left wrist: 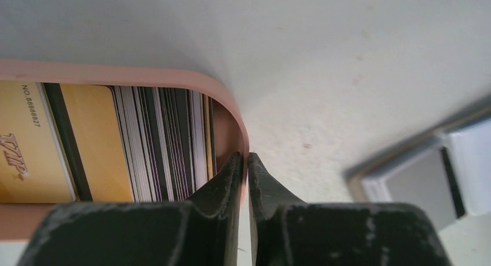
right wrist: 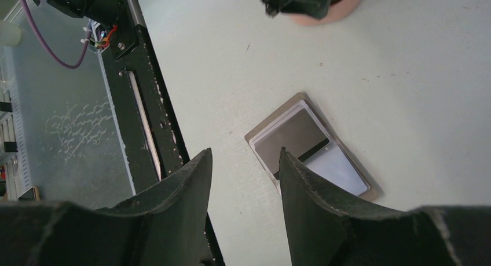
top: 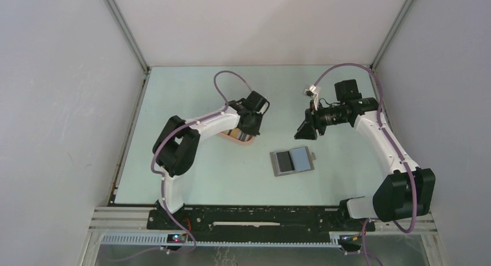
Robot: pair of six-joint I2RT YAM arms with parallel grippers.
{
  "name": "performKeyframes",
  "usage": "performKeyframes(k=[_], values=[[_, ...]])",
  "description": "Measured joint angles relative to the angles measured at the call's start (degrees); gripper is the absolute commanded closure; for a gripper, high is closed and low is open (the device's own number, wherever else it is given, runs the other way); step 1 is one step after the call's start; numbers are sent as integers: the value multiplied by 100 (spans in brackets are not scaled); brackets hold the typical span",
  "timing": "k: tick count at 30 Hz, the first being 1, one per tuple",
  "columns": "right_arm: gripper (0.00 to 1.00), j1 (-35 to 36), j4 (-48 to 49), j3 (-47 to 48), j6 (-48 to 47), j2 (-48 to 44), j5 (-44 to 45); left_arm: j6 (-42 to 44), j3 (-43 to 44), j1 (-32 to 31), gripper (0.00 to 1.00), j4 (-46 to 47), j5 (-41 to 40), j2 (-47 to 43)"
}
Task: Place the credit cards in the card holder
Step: Move the storage box to the center of the board.
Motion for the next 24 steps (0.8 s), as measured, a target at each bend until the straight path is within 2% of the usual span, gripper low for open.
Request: performKeyframes(k=[5,10,13,19,22,24], values=[[46,-35,-9,2,0,11,-2,-542,-57,-481,84,149,79,-11],[46,-85,-24,2,4,48,-2,-964,-155,-745,67,476,199,-24],[46,-144,-11,-26,13,57,-2,-1117,-326,-793,60,695,256,-173],[46,-201,11,-107,28,57,0,-1158,-973,-804,52,1257,258,-1370],[46,-214,17,-107,28,57,-7,-872,-1401,-785,41,1537,39,-2229],[46,-214,22,-107,28,57,-20,-577,-1659,-721,38,1676,-216,-2726]])
